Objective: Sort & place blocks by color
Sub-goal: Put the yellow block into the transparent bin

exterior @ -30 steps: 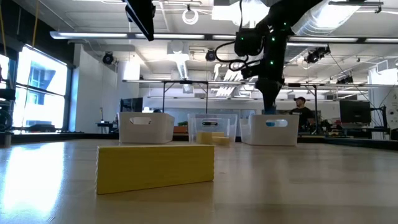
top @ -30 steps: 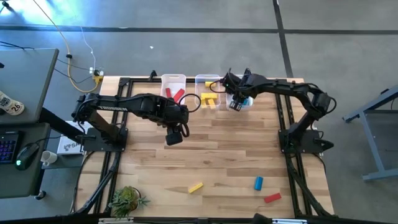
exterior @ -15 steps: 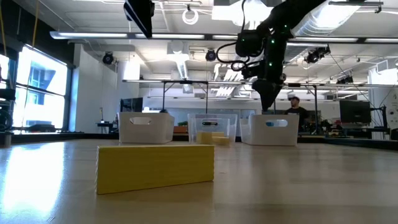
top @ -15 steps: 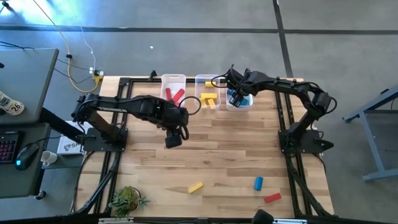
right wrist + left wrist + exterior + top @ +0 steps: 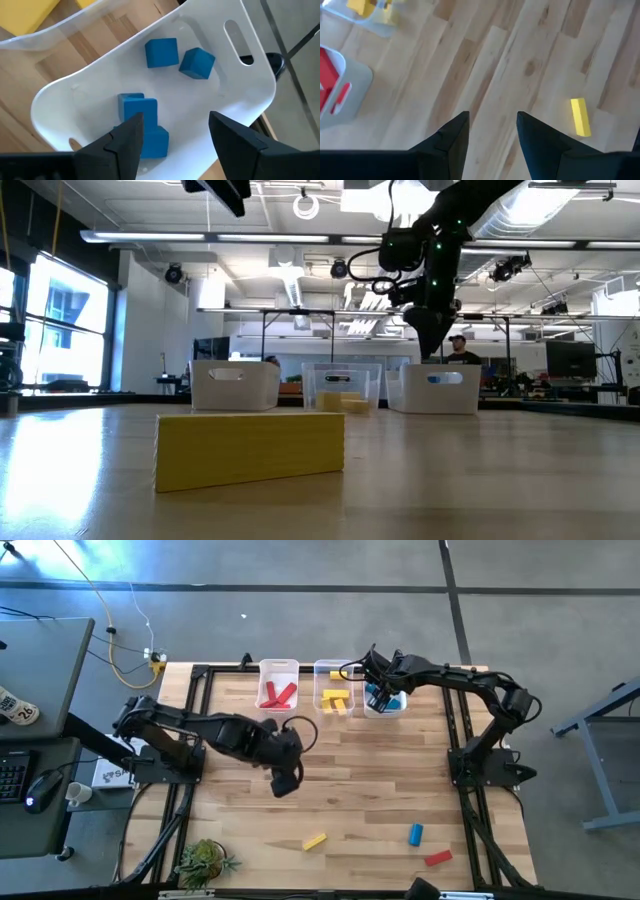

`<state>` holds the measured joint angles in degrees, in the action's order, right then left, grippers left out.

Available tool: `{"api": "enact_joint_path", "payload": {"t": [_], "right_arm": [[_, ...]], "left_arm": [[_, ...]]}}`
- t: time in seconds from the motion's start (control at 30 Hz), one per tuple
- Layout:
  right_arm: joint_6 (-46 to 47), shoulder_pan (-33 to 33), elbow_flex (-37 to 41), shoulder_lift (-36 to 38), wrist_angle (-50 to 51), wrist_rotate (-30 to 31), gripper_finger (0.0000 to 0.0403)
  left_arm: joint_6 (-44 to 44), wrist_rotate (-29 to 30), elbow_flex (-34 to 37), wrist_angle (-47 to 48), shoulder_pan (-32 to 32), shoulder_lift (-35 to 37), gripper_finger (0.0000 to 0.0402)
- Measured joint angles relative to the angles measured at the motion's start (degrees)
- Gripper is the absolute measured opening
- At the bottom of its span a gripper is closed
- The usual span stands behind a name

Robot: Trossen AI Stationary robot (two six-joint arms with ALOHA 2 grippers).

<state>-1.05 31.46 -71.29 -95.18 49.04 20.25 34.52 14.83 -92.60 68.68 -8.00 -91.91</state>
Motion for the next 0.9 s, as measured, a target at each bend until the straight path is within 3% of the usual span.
{"api": "enact_joint_path", "payload": {"t": [0.43, 0.9], "right_arm": [[1.1, 0.0, 0.0, 0.0, 0.2, -2.0, 0.0211], [1.1, 0.0, 0.0, 0.0, 0.6, -1.6, 0.0211]], "left_arm": [[14.7, 6.4, 0.0, -3.9, -8.5, -5.2, 0.0154], [19.8, 6.4, 0.0, -10.4, -12.9, -16.6, 0.0154]]}}
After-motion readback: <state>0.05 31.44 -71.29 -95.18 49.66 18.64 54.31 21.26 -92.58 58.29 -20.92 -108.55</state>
